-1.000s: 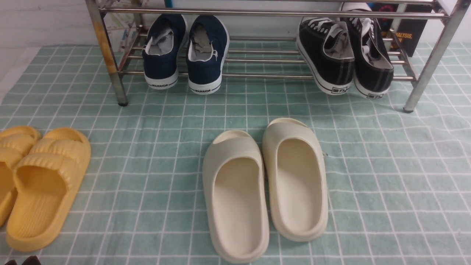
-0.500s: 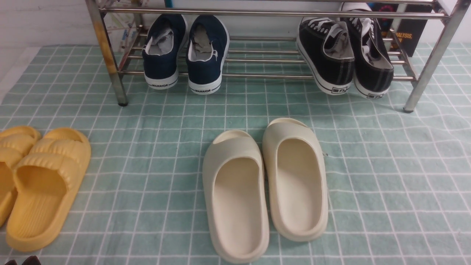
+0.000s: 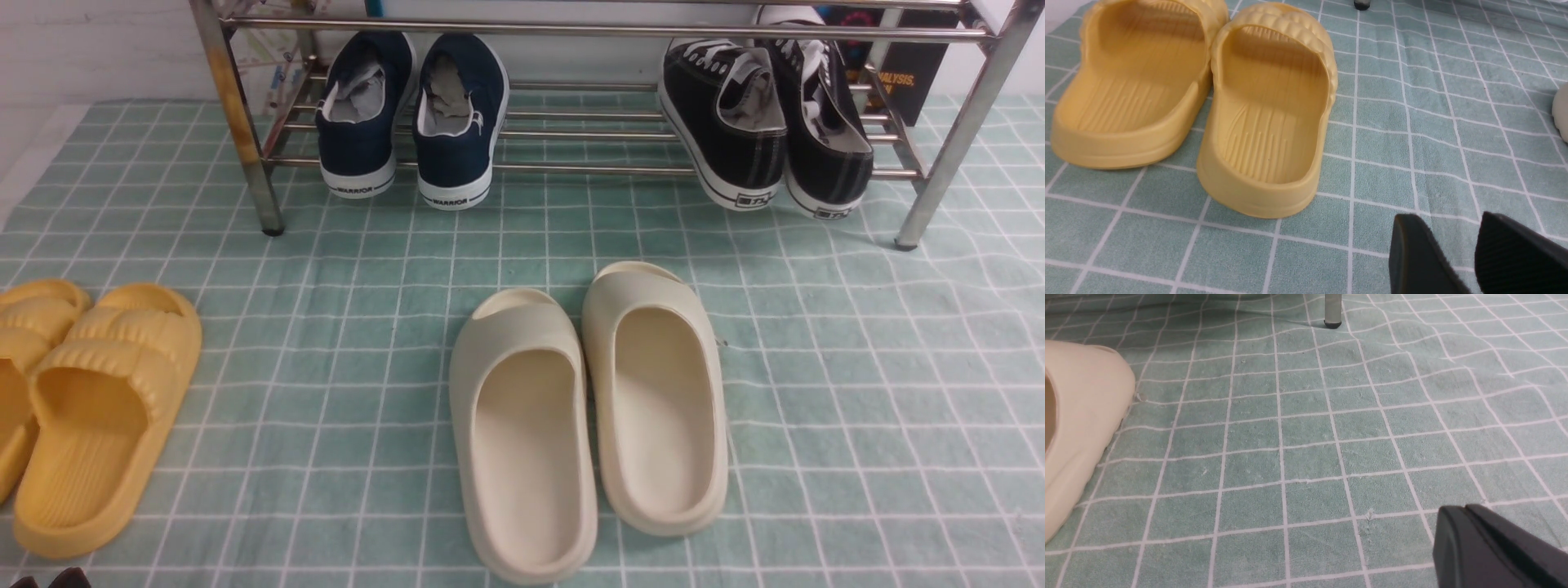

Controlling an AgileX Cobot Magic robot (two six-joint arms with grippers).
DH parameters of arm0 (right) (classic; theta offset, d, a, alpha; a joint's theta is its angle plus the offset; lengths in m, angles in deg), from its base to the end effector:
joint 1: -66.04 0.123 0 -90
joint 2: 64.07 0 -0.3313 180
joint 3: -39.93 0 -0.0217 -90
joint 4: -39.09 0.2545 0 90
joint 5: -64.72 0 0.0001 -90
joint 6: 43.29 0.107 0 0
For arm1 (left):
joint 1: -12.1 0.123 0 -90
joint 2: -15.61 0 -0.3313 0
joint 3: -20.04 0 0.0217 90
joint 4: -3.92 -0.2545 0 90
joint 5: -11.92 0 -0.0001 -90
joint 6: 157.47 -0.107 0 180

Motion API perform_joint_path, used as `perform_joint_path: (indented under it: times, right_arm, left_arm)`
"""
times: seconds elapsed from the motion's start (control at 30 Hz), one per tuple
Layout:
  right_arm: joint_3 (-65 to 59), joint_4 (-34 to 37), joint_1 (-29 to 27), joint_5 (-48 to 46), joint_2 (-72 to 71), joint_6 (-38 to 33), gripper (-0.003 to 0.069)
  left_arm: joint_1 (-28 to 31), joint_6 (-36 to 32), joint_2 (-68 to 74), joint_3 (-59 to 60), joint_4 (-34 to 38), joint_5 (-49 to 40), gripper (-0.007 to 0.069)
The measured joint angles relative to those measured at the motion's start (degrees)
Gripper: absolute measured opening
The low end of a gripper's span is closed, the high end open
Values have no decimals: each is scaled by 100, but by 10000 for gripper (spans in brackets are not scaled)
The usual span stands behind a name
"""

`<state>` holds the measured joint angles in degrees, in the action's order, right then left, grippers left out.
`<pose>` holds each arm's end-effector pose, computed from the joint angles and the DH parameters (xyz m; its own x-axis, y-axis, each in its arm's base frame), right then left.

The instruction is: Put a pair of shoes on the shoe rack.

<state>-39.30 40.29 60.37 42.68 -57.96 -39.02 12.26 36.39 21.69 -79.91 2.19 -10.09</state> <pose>0.0245 -0.0016 0.1685 -0.2873 0.1228 -0.9499 0.1188 0.9887 0.0919 0.0247 0.0013 0.1635 -0.3012 -0.2131 -0.9294 -0.0793 0.9769 -0.1983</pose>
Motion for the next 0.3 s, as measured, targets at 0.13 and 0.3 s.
perform_joint_path:
  times: [0.13, 0.3]
  right_arm:
    - [0, 0, 0, 0, 0, 0, 35]
    - [0, 0, 0, 0, 0, 0, 36]
  left_arm:
    - [0, 0, 0, 0, 0, 0, 238]
    - [0, 0, 0, 0, 0, 0, 238]
